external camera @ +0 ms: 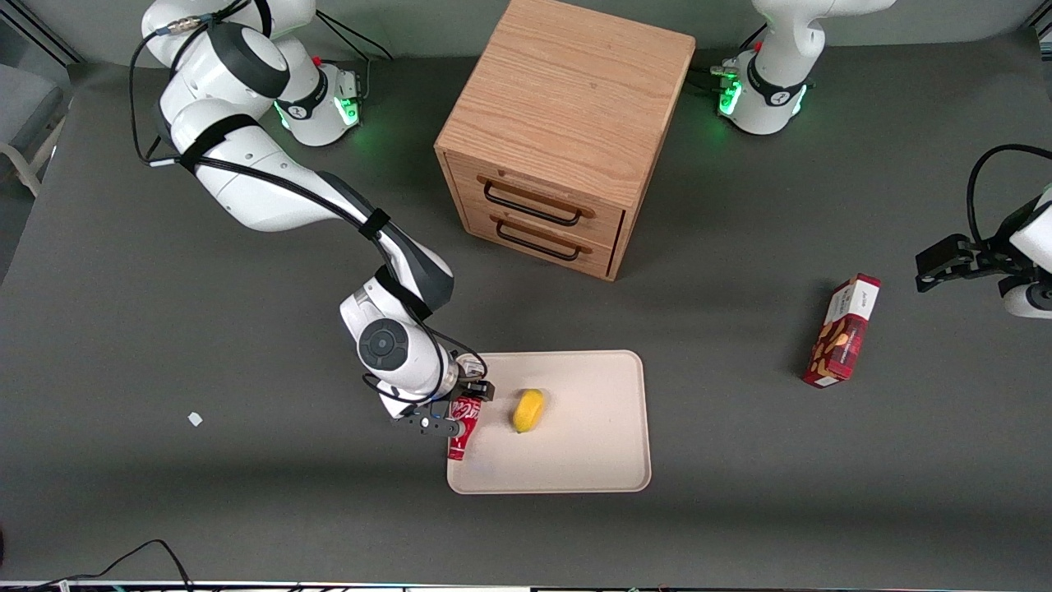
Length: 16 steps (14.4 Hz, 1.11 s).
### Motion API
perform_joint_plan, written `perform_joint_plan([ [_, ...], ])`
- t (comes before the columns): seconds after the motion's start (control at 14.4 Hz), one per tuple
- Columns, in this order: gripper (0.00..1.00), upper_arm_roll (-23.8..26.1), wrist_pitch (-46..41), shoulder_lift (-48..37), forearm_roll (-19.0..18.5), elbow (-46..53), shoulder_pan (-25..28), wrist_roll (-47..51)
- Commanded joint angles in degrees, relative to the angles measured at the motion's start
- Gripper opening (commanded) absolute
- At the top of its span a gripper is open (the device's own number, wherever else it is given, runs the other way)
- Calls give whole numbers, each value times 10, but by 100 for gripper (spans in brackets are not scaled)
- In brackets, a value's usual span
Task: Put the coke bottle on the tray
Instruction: 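Lower the bottle onto the tray, open the right gripper, withdraw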
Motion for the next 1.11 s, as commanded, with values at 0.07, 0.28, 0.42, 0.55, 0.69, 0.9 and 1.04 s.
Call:
perform_joint_plan([
  [0.07,100,-5,-2,0,-20,15,9,7],
  [0.28,100,1,-53,-42,-19,11,5,3],
  [0.42,100,9,-141,-102,-15,10,1,3],
  [0.55,100,10,-244,-177,-12,8,-1,2],
  [0.69,100,17,-331,-246,-7,8,-12,-25],
  [0.9,100,-8,-444,-345,104,15,-45,-101],
  [1.04,100,-71,-493,-422,140,11,-44,-154],
])
